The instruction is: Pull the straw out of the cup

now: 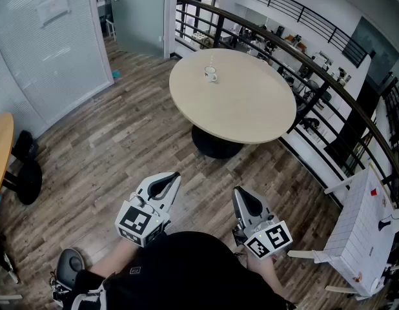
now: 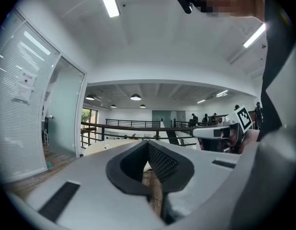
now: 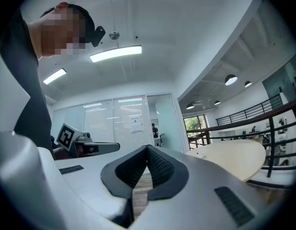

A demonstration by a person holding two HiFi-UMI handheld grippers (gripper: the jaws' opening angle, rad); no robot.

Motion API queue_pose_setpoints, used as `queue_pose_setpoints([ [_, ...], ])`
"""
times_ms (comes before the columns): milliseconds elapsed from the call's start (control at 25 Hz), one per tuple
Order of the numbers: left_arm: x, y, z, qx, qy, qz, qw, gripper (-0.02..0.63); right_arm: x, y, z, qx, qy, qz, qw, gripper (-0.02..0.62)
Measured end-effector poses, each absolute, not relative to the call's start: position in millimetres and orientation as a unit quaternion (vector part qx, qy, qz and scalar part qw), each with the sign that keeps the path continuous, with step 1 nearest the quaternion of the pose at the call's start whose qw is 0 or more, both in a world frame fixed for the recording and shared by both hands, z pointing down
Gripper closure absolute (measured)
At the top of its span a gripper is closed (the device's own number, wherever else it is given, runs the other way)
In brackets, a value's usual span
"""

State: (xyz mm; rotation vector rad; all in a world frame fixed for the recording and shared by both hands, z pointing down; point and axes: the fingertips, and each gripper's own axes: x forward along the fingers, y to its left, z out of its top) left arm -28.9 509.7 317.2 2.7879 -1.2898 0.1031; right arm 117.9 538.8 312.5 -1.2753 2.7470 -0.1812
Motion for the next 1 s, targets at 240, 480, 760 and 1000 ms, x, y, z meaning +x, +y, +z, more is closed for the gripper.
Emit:
queue_pose_setpoints([
  [240,-41,508,325,0.909,-0.413,0.028,0.037,0.598,102,536,318,-0.415,0.906,-0.066,0.049,0.574],
  [480,-65,509,332,0.905,-0.421,0.031,0.051,0.598,75,528,321,-0.391,0.914,-0.086,0.061,0.574],
  [760,-137,518,349,0.896,-0.437,0.036,0.066,0.598,-1,521,337,-0.368,0.921,-0.108,0.065,0.573],
  [1000,-181,518,358,0.895,-0.439,0.04,0.077,0.598,-52,524,342,-0.359,0.925,-0.114,0.048,0.574],
])
